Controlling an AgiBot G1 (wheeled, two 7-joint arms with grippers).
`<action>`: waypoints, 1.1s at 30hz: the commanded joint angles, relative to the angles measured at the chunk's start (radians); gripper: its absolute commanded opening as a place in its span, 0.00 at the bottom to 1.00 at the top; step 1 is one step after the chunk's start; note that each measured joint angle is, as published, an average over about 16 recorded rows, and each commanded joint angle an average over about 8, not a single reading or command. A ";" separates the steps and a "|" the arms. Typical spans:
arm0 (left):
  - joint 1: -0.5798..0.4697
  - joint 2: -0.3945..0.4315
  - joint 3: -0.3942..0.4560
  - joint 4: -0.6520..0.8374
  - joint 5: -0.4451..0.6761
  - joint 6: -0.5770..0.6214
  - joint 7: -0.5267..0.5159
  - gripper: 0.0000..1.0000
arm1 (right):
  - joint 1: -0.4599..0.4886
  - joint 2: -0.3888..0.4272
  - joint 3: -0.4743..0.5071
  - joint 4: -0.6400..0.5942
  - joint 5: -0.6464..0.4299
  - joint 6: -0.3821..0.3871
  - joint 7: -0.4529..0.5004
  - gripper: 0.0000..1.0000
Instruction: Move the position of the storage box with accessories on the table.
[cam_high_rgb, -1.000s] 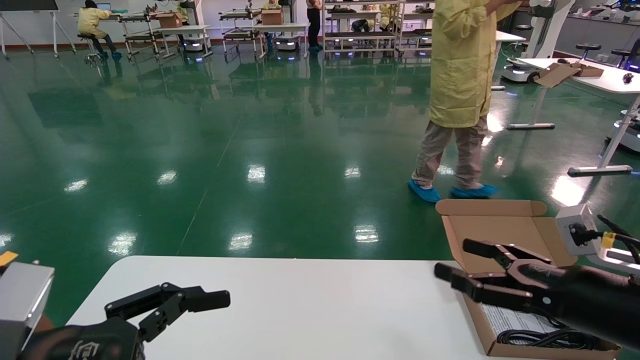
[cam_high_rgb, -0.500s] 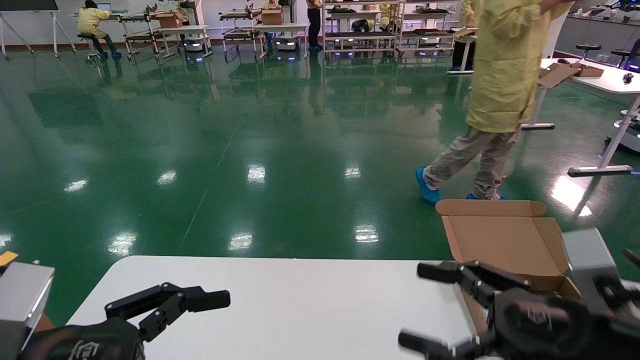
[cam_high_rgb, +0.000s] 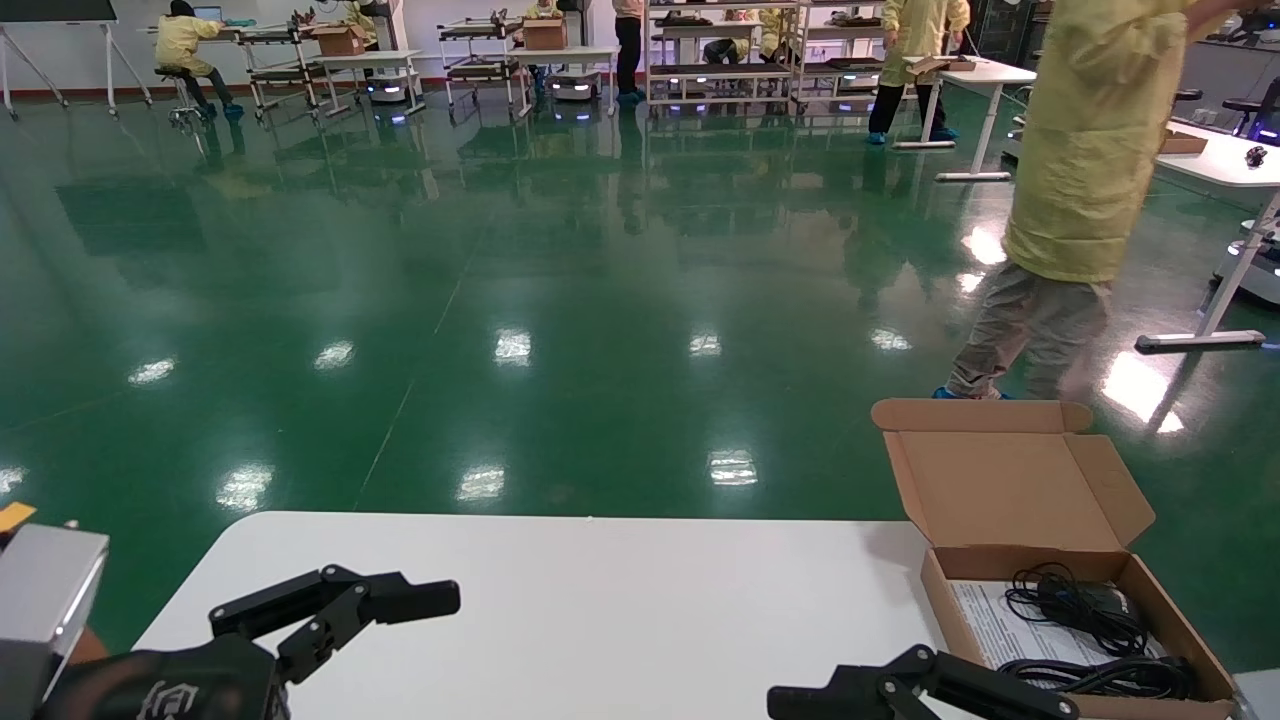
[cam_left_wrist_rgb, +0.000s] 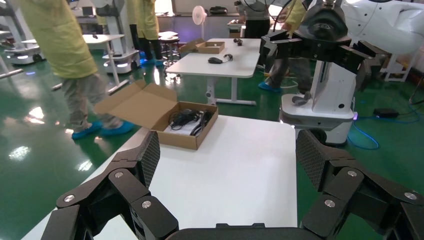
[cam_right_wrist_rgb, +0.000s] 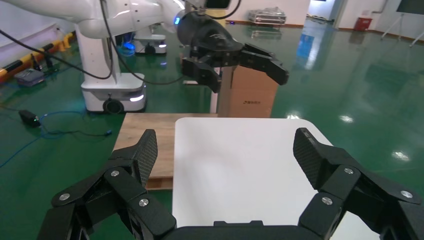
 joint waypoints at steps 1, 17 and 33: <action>0.000 0.000 0.000 0.000 0.000 0.000 0.000 1.00 | -0.008 0.002 0.008 0.018 0.003 -0.010 -0.002 1.00; 0.000 0.000 0.000 0.000 0.000 0.000 0.000 1.00 | 0.005 -0.002 -0.006 -0.014 -0.002 0.008 0.002 1.00; 0.000 0.000 0.000 0.000 0.000 0.000 0.000 1.00 | 0.009 -0.003 -0.010 -0.023 -0.004 0.013 0.003 1.00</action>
